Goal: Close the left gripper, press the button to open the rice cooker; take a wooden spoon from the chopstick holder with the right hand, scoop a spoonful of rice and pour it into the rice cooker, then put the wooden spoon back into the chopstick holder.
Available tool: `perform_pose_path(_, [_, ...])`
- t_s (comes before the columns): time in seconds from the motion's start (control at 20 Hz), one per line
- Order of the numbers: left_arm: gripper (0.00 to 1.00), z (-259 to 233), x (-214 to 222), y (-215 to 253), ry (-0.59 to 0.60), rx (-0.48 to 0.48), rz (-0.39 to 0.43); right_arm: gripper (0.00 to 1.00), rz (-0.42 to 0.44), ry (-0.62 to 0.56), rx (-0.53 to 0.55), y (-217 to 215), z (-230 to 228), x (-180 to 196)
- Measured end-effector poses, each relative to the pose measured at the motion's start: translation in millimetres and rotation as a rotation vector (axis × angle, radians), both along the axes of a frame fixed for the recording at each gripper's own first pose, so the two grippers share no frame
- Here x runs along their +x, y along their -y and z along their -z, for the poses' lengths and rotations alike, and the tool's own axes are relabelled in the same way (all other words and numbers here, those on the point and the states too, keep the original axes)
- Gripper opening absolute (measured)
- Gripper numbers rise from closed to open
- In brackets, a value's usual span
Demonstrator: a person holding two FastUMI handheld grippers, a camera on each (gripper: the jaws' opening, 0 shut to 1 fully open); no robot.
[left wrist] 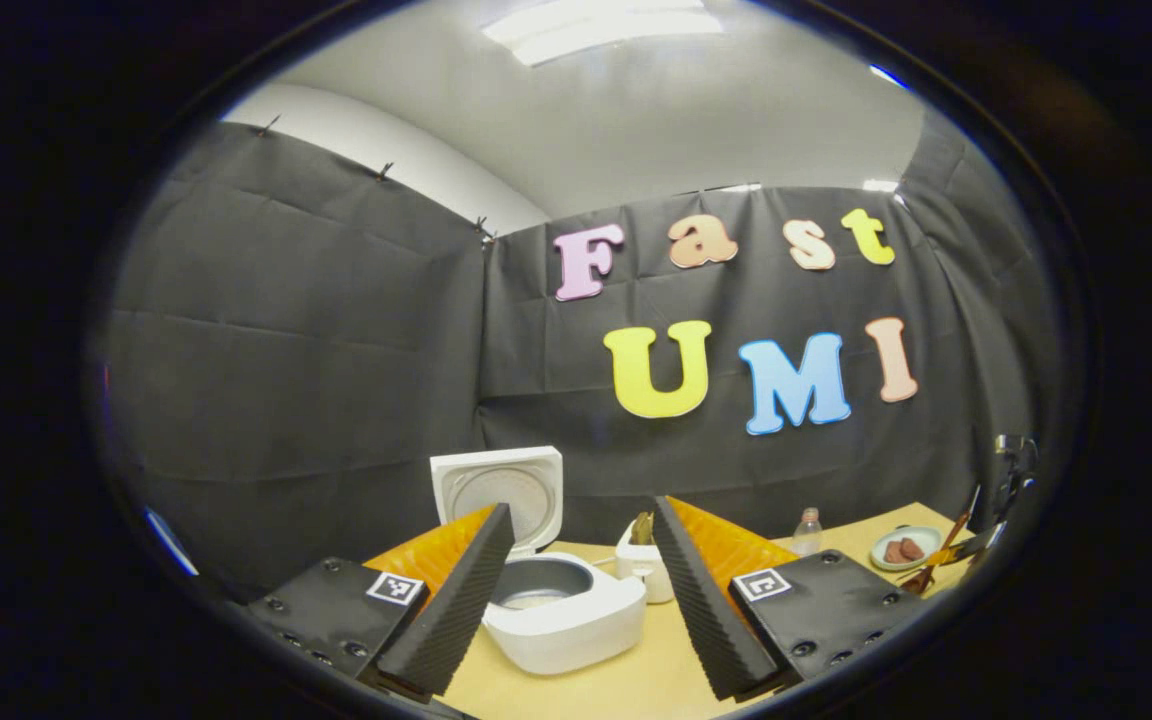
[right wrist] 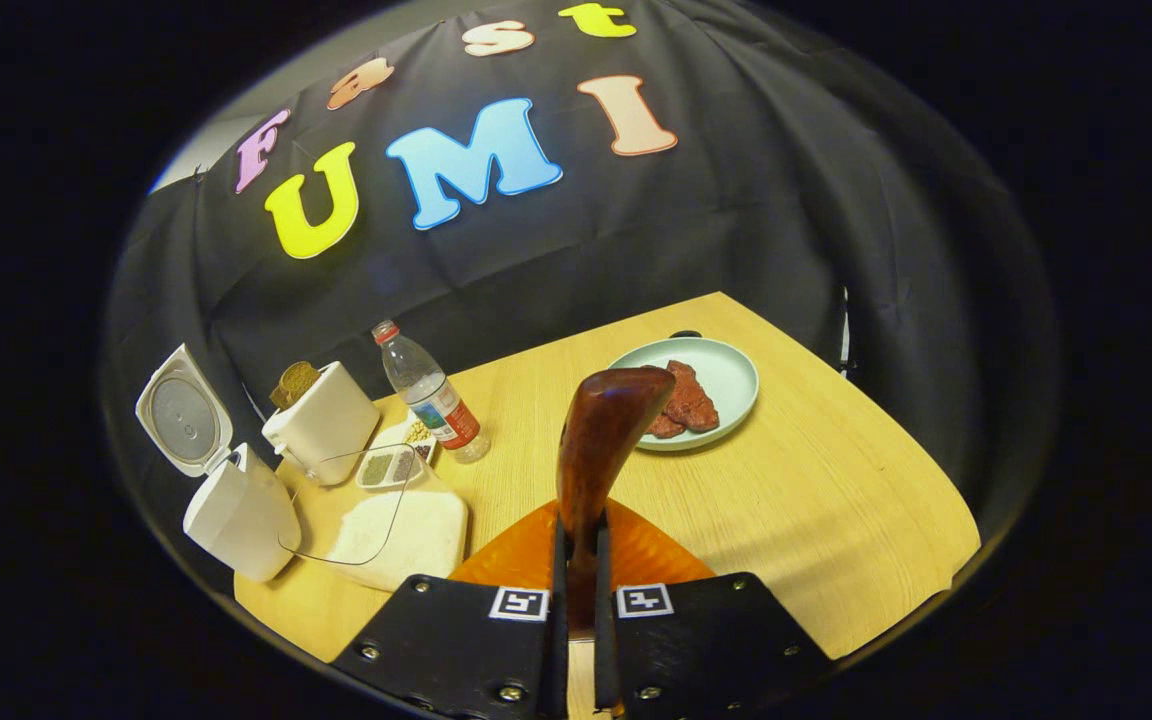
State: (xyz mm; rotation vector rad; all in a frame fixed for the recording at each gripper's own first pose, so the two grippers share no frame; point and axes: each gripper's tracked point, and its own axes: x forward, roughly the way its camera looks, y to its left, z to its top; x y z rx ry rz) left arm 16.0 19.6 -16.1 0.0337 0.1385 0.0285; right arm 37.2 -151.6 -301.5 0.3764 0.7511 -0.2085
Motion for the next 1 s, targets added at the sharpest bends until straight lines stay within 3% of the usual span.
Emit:
perform_pose_path(0.2, [0.95,1.1,1.6,12.6,0.001,0.006,0.006,0.17,-0.017,0.039,-0.044,10.6,-13.4,-3.9])
perform_pose_path(0.25, [0.97,1.0,4.6,18.6,0.003,0.0,0.013,0.25,-0.032,0.054,-0.056,12.2,-17.9,-3.6])
perform_pose_path(0.4, [0.97,2.8,11.2,35.9,0.003,-0.014,0.033,1.0,-0.044,0.09,-0.204,41.4,-41.1,-7.3])
perform_pose_path(0.5, [0.98,0.7,15.5,44.3,0.011,-0.015,0.038,1.0,-0.048,0.146,-0.306,55.6,-68.7,-7.5])
perform_pose_path(0.55, [0.93,1.0,16.8,47.9,0.013,-0.013,0.039,1.0,-0.059,0.178,-0.332,57.6,-83.1,-6.1])
perform_pose_path(0.6, [0.98,0.5,18.2,50.4,0.015,-0.009,0.038,1.0,-0.067,0.207,-0.348,58.4,-97.3,-5.3])
perform_pose_path(0.7, [0.94,0.8,19.7,53.1,0.017,-0.005,0.029,1.0,-0.084,0.263,-0.362,56.3,-125.4,-4.6])
perform_pose_path(0.75, [0.98,1.7,20.1,52.6,0.017,-0.006,0.023,1.0,-0.085,0.286,-0.375,56.5,-139.9,-4.2])
perform_pose_path(0.9, [0.98,4.9,23.1,51.6,0.005,-0.03,0.026,1.0,-0.075,0.335,-0.377,46.7,-175.6,-7.7])
perform_pose_path(0.95, [0.93,6.4,25.7,47.7,-0.001,-0.029,0.023,1.0,-0.068,0.354,-0.373,40.8,-187.7,-9.2])
perform_pose_path(1.0, [0.98,6.2,29.9,41.5,-0.005,-0.02,0.016,1.0,-0.061,0.372,-0.373,35.6,-199.9,-10.9])
